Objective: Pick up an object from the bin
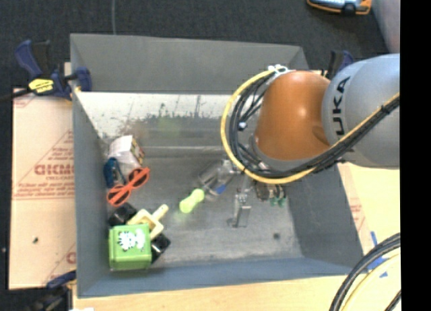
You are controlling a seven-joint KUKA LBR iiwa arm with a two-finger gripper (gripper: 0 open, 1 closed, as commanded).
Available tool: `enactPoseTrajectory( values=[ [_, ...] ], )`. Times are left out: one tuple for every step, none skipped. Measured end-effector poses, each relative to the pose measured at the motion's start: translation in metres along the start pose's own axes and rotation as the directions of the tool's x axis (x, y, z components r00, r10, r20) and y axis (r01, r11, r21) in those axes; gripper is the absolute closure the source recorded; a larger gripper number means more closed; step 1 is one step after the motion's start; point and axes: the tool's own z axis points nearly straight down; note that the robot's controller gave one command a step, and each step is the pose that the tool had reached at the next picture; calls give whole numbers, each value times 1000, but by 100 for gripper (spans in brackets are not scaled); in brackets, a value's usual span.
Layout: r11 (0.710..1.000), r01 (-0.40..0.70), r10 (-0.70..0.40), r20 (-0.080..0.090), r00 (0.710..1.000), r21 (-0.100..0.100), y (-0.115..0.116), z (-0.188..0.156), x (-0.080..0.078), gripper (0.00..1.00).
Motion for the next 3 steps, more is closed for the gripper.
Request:
enactPoseTrajectory(
  values=[
    [1000, 0, 0, 0, 1000, 0, 0, 0, 0, 0],
    [1000, -13, 13, 6, 1000, -1, -11, -43, 5, 0],
    [1000, -22, 22, 3, 1000, -2, 15, -31, -6, 0]
  ],
)
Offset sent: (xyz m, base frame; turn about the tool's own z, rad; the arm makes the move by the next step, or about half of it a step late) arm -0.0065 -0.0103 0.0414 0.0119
